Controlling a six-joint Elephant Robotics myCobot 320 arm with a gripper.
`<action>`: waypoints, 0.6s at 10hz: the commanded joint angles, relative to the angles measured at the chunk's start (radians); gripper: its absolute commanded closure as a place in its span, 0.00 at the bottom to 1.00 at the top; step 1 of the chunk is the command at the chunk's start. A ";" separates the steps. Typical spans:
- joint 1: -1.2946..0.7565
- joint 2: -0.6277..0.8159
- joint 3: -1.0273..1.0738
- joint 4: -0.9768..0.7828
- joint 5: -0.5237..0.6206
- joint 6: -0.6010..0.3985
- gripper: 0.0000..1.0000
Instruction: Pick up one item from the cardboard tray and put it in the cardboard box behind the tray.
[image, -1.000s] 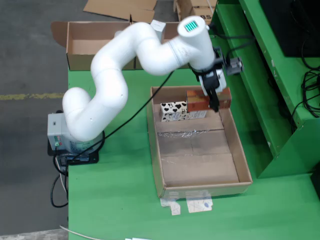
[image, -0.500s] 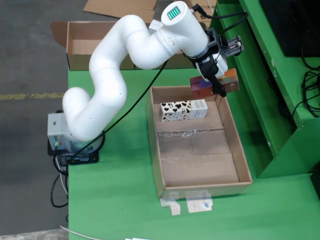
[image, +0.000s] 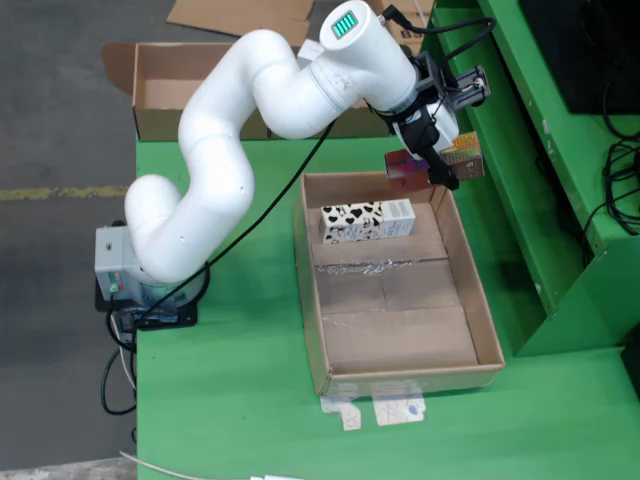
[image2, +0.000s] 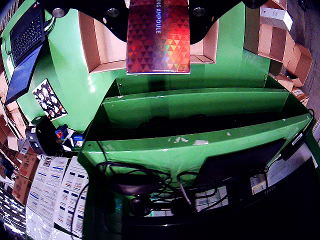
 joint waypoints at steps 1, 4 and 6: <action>0.019 0.023 0.026 0.018 -0.007 -0.004 1.00; 0.156 0.022 0.026 0.010 -0.031 -0.017 1.00; 0.259 0.030 0.026 -0.020 -0.057 -0.010 1.00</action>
